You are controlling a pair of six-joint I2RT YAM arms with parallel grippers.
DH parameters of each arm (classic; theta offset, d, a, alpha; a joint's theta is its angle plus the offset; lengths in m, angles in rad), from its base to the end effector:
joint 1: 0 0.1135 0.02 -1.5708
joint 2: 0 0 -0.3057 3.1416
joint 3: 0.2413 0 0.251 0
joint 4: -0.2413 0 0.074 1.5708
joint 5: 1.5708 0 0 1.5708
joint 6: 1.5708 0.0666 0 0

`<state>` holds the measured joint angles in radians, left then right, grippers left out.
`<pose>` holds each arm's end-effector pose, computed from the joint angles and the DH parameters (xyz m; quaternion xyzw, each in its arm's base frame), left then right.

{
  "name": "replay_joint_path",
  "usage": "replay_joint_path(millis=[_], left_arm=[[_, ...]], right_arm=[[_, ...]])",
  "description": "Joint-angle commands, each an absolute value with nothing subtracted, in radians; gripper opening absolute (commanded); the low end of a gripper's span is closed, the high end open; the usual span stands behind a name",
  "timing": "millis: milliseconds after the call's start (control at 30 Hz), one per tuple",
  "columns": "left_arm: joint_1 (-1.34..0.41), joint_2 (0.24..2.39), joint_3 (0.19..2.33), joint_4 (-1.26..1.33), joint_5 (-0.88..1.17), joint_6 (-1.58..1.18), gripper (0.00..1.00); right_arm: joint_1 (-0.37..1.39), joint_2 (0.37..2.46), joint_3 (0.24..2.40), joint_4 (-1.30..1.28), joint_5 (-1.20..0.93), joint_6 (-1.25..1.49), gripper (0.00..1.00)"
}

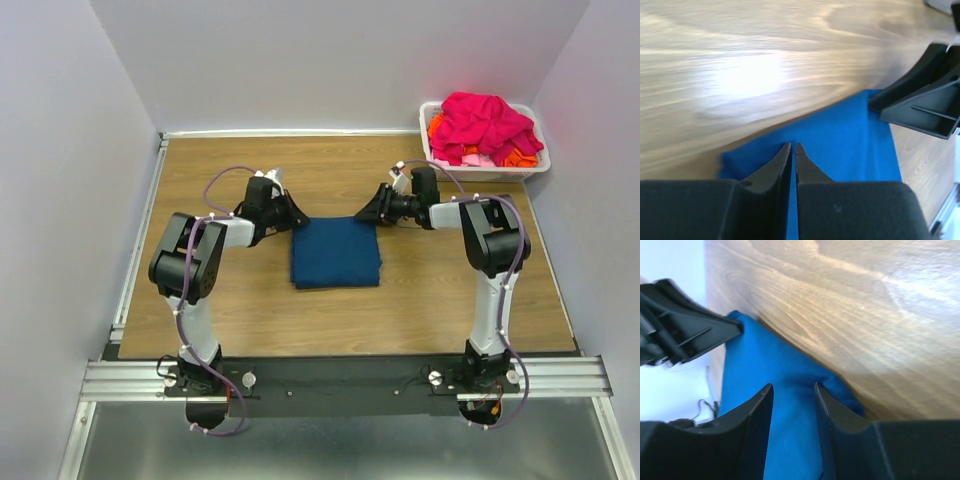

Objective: Fold and stack the t-shirts
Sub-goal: Fold the tshirt

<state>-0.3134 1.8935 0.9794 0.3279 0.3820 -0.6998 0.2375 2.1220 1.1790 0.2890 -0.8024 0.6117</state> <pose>0.3980 -0.1551 0.1719 -0.0781 0.8664 -0.3715 0.3246 0.4429 0.1565 0.1387 -0.0162 0.8433 0.4869 0.2269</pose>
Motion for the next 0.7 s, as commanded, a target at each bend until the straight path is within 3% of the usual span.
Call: replay_joint_path(millis=[0, 133, 233, 433, 667], left_arm=[[-0.282, 1.896, 0.968, 0.408, 0.451, -0.746, 0.15], [-0.284, 1.755, 0.937, 0.396, 0.431, -0.727, 0.29], [-0.299, 1.622, 0.876, 0.385, 0.42, -0.713, 0.33], [-0.4, 1.434, 0.692, 0.364, 0.489, -0.793, 0.33], [-0.477, 1.348, 0.473, 0.394, 0.469, -0.926, 0.29]], right_arm=[[0.219, 2.148, 1.192, 0.382, -0.836, 0.655, 0.46], [0.219, 2.008, 1.12, 0.383, -0.808, 0.664, 0.5], [0.222, 1.869, 1.03, 0.425, -0.825, 0.733, 0.55], [0.284, 1.723, 0.813, 0.642, -0.948, 0.946, 0.61], [0.334, 1.782, 0.575, 0.807, -1.002, 0.997, 0.61]])
